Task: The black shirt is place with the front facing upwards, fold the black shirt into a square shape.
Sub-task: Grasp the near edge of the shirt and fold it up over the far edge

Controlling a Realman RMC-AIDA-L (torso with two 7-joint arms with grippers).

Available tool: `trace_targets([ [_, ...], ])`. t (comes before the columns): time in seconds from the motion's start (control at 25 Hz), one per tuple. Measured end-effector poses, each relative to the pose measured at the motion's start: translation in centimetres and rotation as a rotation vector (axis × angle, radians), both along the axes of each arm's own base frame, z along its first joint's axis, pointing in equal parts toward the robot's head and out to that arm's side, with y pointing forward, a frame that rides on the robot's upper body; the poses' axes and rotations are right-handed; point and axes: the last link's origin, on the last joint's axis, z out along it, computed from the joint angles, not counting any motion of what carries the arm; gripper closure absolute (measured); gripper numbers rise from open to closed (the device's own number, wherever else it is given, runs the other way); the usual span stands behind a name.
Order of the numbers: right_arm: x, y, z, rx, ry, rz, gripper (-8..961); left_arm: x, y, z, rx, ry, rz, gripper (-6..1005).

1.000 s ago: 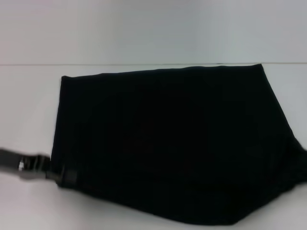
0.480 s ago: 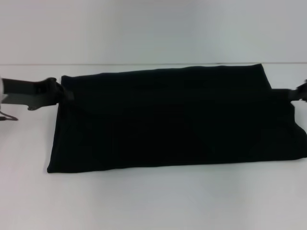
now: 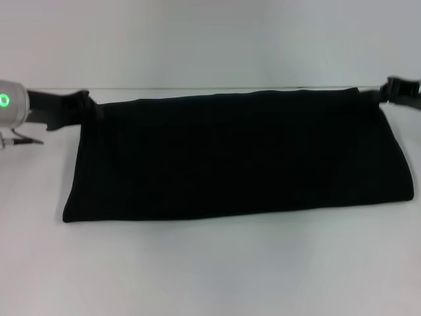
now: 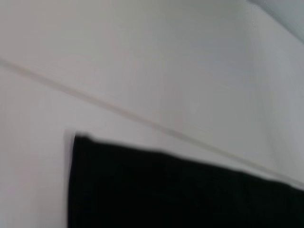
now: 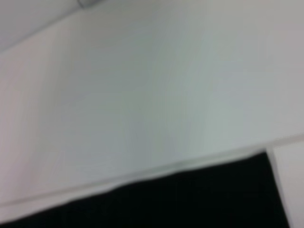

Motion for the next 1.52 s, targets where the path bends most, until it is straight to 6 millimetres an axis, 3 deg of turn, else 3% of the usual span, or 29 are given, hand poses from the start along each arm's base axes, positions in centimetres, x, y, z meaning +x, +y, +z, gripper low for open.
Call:
trace_targets([
  [0.36,-1.7,2.2,0.9,0.079,-0.063,0.025,944,1.7,2.3,0.4,0.054,0.083,-0.045,886],
  [0.68,-0.9,2.6,0.7,0.137,-0.098,-0.001,943,1.7,3.0,0.1,0.102,0.144,-0.054,881],
  [1.52,-4.1,4.5,0.8,0.140,-0.166,0.089,943,3.1,4.2,0.2,0.138,0.194,-0.100,868],
])
